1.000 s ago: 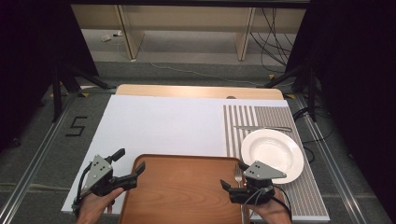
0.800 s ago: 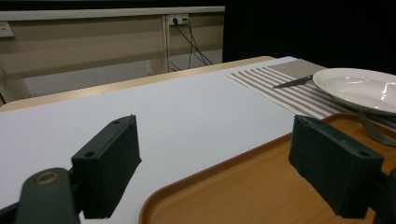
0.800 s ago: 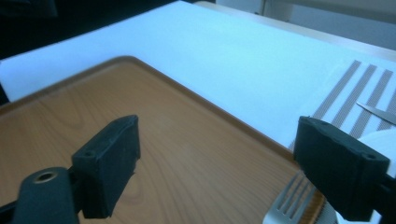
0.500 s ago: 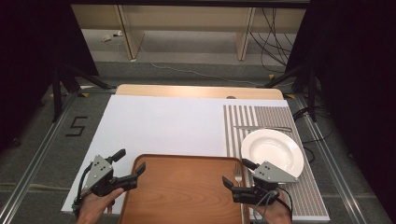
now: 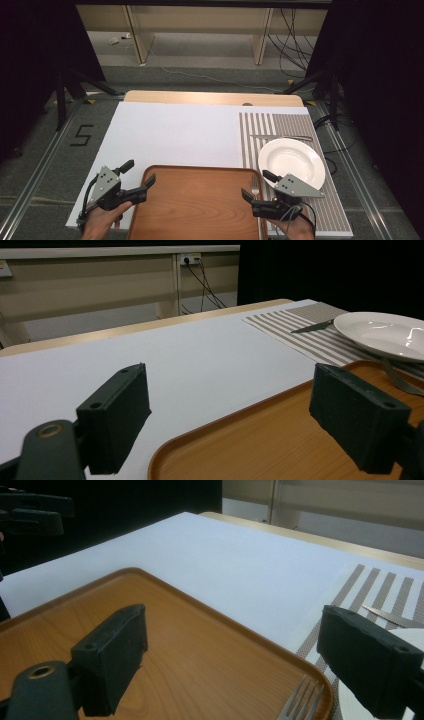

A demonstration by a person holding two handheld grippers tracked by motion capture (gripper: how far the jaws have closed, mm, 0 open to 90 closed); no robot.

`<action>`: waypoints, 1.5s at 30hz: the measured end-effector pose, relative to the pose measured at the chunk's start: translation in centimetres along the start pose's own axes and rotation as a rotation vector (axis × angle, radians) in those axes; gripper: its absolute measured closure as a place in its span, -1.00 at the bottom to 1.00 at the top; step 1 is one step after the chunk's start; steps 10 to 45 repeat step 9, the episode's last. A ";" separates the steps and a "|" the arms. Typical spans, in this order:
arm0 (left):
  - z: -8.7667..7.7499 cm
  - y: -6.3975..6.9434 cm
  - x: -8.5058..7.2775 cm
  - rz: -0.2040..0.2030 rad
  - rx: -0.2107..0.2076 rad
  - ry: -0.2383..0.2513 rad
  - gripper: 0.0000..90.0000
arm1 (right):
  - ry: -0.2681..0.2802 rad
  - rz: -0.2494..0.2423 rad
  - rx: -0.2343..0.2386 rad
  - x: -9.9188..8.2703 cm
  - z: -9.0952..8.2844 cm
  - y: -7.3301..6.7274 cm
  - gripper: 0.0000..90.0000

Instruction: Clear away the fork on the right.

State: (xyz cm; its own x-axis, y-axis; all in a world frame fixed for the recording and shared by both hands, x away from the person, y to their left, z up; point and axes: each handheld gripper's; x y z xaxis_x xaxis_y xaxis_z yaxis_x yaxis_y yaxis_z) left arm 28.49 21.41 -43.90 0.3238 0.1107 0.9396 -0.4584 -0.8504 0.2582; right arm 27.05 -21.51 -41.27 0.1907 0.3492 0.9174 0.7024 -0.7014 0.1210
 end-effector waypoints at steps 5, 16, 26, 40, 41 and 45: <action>0.0 0.0 0.0 0.000 0.000 -0.001 -0.64 | 0.014 0.003 0.011 0.0 0.0 0.0 -0.70; 0.0 0.0 0.0 0.000 -0.001 -0.003 -0.64 | 0.020 0.002 0.010 0.0 0.0 0.0 -0.70; 0.0 0.0 0.0 0.000 -0.001 -0.003 -0.64 | 0.020 0.002 0.010 0.0 0.0 0.0 -0.70; 0.0 0.0 0.0 0.000 -0.001 -0.003 -0.64 | 0.020 0.002 0.010 0.0 0.0 0.0 -0.70; 0.0 0.0 0.0 0.000 -0.001 -0.003 -0.64 | 0.020 0.002 0.010 0.0 0.0 0.0 -0.70; 0.0 0.0 0.0 0.000 -0.001 -0.003 -0.64 | 0.020 0.002 0.010 0.0 0.0 0.0 -0.70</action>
Point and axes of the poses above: each handheld gripper's, and its own axes: z roughly forward along the jaws, x roughly out of its top, y roughly to its right, and after that the axes turned 11 degrees about -z, right-handed
